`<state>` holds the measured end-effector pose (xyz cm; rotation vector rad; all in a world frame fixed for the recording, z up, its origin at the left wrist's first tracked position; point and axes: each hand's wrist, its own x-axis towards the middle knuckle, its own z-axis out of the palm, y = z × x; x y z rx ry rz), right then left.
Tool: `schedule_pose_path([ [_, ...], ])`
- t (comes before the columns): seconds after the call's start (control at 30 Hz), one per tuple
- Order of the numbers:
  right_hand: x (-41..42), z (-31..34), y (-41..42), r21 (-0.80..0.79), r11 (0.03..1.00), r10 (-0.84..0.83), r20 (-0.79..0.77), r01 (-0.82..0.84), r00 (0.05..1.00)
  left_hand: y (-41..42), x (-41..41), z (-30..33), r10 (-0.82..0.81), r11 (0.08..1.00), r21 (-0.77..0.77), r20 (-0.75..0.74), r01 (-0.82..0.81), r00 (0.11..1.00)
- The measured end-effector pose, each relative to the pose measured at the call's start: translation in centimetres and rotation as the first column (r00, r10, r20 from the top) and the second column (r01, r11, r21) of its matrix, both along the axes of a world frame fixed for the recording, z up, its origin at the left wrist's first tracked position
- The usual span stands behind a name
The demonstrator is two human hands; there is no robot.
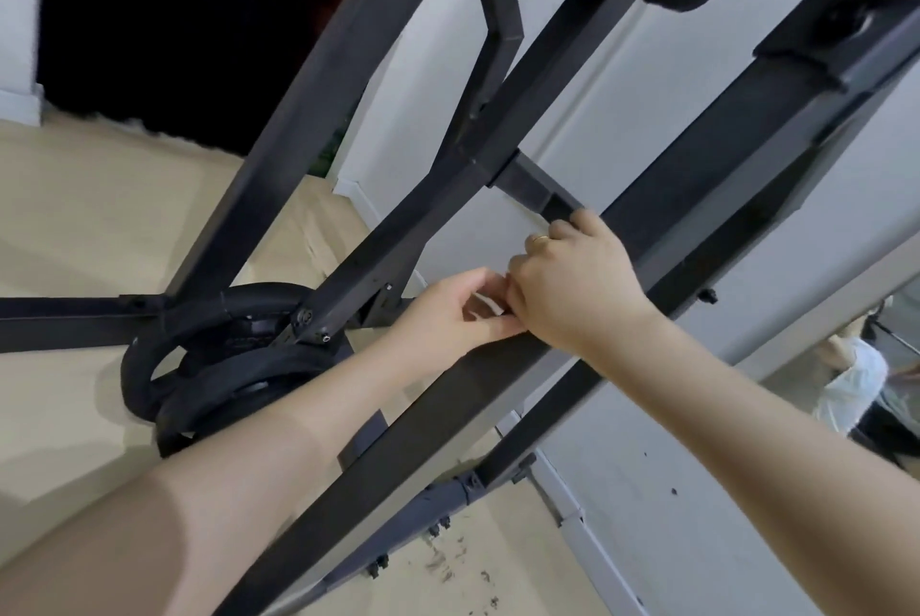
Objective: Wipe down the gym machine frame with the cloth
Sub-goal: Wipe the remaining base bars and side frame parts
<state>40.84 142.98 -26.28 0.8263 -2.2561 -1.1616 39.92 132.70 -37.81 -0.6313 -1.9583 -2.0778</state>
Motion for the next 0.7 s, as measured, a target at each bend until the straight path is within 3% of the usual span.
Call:
schedule_pose_path([
  [0.07,-0.5,3.0,0.2,0.031,0.999,-0.038,0.005,0.038,0.999,-0.1,-0.2,0.9,-0.042,0.999,0.001,0.008,0.042,0.999],
  [0.13,-1.7,6.8,0.7,0.039,0.996,-0.079,-0.123,0.084,0.989,0.0,-0.5,2.3,-0.043,0.999,0.019,-0.022,0.043,0.999],
  [0.3,-2.7,11.9,1.9,-0.134,0.986,-0.134,-0.319,0.096,0.938,1.2,-1.3,6.0,0.006,1.0,0.002,-0.111,-0.005,0.994],
  [0.37,-2.1,10.1,1.3,-0.114,0.988,-0.13,-0.308,0.099,0.942,1.6,-1.6,6.8,0.015,1.0,0.027,-0.11,-0.012,0.994],
  [0.5,-1.2,8.6,1.1,0.0,0.999,-0.05,-0.071,0.05,0.996,1.7,-1.9,7.4,0.018,1.0,-0.013,-0.101,-0.02,0.995],
  [0.6,-2.3,12.1,1.4,-0.093,0.989,-0.133,-0.204,0.116,0.97,1.3,-1.8,6.8,-0.003,0.999,-0.037,-0.052,0.001,0.999],
  [0.7,-1.5,8.8,0.7,-0.117,0.987,-0.132,-0.203,0.109,0.97,0.5,-1.0,3.8,-0.036,0.998,-0.055,0.046,0.038,0.998],
])
